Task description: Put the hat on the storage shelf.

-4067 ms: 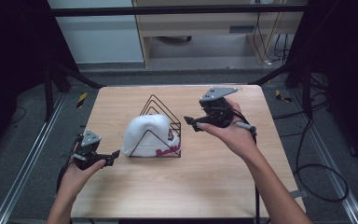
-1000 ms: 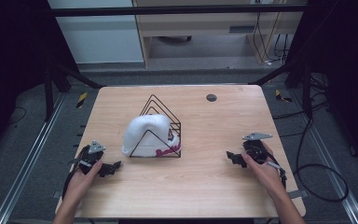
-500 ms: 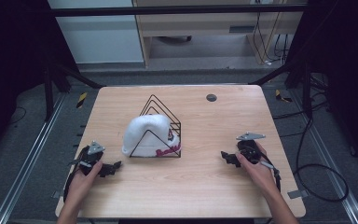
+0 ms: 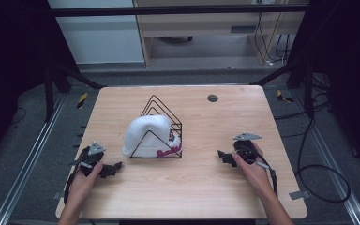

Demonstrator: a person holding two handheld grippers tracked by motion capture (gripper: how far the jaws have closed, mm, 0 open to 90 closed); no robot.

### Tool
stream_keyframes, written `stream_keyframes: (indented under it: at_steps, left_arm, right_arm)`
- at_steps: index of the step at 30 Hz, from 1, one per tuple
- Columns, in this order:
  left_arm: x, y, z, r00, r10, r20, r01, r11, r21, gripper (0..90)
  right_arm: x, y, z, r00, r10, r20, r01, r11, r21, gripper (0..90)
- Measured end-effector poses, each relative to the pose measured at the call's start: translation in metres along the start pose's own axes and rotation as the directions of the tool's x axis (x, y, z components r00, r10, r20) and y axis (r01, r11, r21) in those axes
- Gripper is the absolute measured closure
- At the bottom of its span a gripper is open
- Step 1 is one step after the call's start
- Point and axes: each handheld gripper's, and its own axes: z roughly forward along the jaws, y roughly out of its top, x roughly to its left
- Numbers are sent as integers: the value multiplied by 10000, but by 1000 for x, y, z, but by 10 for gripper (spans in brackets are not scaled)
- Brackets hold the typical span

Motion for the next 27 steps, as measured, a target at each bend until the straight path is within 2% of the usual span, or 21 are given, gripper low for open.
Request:
stream_keyframes:
  at_steps: [12,13,15,17,22,27]
  left_arm:
    - [0,0,0,10000,-14,-15,14,10000,-1,0]
    - [0,0,0,10000,-23,-20,23,10000,-4,0]
    - [0,0,0,10000,-31,-33,31,10000,-3,0]
    - [0,0,0,10000,-34,-36,34,10000,-3,0]
    - [-1,0,0,10000,-41,-46,41,10000,-5,0]
    - [-1,0,0,10000,-39,-50,39,10000,-5,0]
  right_arm:
    - [5,-1,3,9996,-33,271,36,9999,-103,124]
    - [6,0,3,9994,-107,332,109,9999,-62,124]
    - [11,0,5,9958,-561,727,555,9984,109,121]
    - [14,0,6,9936,-707,883,689,9974,231,111]
    - [15,0,6,9937,-624,929,606,9979,220,109]
    - [17,-1,6,9919,-397,1206,375,9991,205,101]
